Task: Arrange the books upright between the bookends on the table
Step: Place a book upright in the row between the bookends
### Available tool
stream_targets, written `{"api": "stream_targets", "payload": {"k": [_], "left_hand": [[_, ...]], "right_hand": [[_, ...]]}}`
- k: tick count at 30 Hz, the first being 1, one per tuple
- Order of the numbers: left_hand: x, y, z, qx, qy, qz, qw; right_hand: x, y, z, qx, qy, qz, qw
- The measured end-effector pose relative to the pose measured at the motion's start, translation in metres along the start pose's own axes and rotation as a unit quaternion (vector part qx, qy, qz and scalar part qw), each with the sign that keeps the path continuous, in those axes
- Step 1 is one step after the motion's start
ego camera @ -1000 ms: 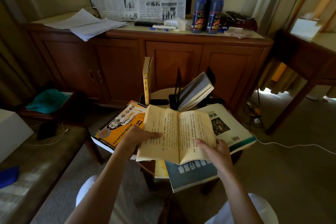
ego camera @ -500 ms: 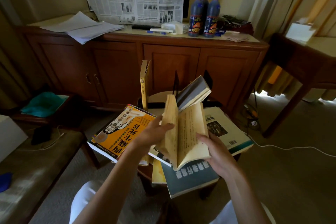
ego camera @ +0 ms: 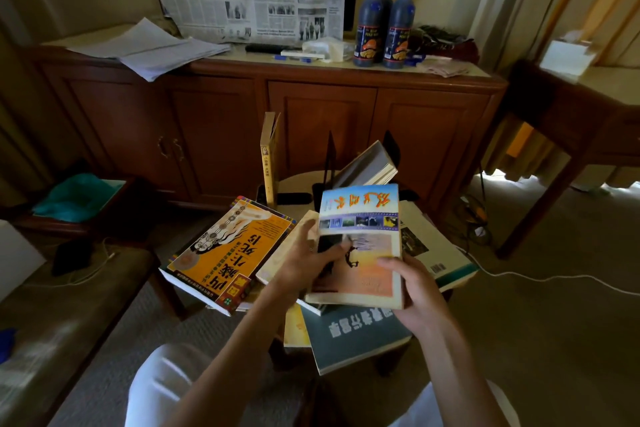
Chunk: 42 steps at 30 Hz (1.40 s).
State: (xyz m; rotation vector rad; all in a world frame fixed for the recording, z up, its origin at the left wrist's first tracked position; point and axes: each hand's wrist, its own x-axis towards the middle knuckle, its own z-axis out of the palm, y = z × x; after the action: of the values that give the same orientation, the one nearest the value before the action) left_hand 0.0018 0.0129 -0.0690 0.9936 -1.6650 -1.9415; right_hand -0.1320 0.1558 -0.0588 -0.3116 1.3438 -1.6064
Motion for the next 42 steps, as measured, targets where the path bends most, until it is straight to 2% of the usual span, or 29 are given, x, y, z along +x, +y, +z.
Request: {"api": "stream_targets", "payload": {"k": [2,4,6,8,11,14,16,17,19,21,22,24,28,31,34,36,38,41,42], "left_hand": [[0.000,0.004,-0.011,-0.102,-0.068,-0.035,0.992],[-0.006,0.013,-0.013,-0.101,-0.111,-0.025,0.988],[-0.013,0.018,-0.012,-0.075,-0.109,0.001,0.991],[-0.011,0.012,-0.011,-0.042,-0.073,0.022,0.996],[-0.007,0.006,-0.005,0.082,0.056,0.070,0.993],[-0.010,0.006,0.017,0.216,0.183,0.155,0.947],[-0.009,0.006,0.028,0.232,0.218,0.190,0.929],[-0.008,0.008,0.027,0.229,0.220,0.191,0.929],[0.000,0.014,0.009,0.187,0.165,0.149,0.957],[0.003,0.022,-0.012,0.056,0.032,0.091,0.994],[0.001,0.026,-0.017,-0.002,-0.040,0.070,0.997],[-0.003,0.028,-0.019,-0.057,-0.111,0.033,0.992],[-0.003,0.029,-0.015,-0.123,-0.072,-0.003,0.990],[0.004,0.024,-0.007,-0.040,0.016,0.049,0.998],[0.003,0.018,0.004,0.079,0.078,0.105,0.988],[0.001,0.019,0.000,0.078,0.066,0.088,0.991],[-0.003,0.024,-0.012,-0.020,0.012,0.034,0.999],[-0.015,0.036,-0.026,-0.110,-0.114,0.007,0.987],[-0.017,0.039,-0.026,-0.108,-0.135,0.014,0.985]], "right_hand": [[-0.003,-0.007,0.000,-0.005,-0.029,-0.006,1.000],[-0.003,-0.015,0.006,-0.061,-0.033,-0.015,0.997],[-0.003,-0.019,0.012,-0.123,-0.015,-0.022,0.992],[0.000,-0.017,0.015,-0.171,0.010,-0.034,0.985],[0.009,-0.006,0.023,-0.216,0.055,-0.058,0.973],[0.023,0.006,0.036,-0.315,0.108,-0.100,0.938],[0.027,0.007,0.043,-0.365,0.149,-0.142,0.908],[0.028,0.005,0.042,-0.373,0.143,-0.154,0.904],[0.021,-0.010,0.034,-0.327,0.085,-0.142,0.930],[0.009,-0.025,0.023,-0.247,0.017,-0.083,0.965],[0.003,-0.031,0.018,-0.246,0.001,-0.063,0.967],[-0.007,-0.040,0.021,-0.297,0.008,-0.049,0.954],[-0.018,-0.037,0.038,-0.281,0.037,-0.052,0.958],[-0.015,-0.025,0.049,-0.283,0.104,-0.103,0.948],[-0.005,-0.013,0.054,-0.330,0.114,-0.114,0.930],[-0.003,-0.011,0.050,-0.351,0.111,-0.103,0.924],[-0.002,-0.019,0.037,-0.349,0.076,-0.082,0.930],[-0.004,-0.040,0.024,-0.211,-0.042,-0.032,0.976],[-0.001,-0.044,0.022,-0.167,-0.044,-0.026,0.985]]}}
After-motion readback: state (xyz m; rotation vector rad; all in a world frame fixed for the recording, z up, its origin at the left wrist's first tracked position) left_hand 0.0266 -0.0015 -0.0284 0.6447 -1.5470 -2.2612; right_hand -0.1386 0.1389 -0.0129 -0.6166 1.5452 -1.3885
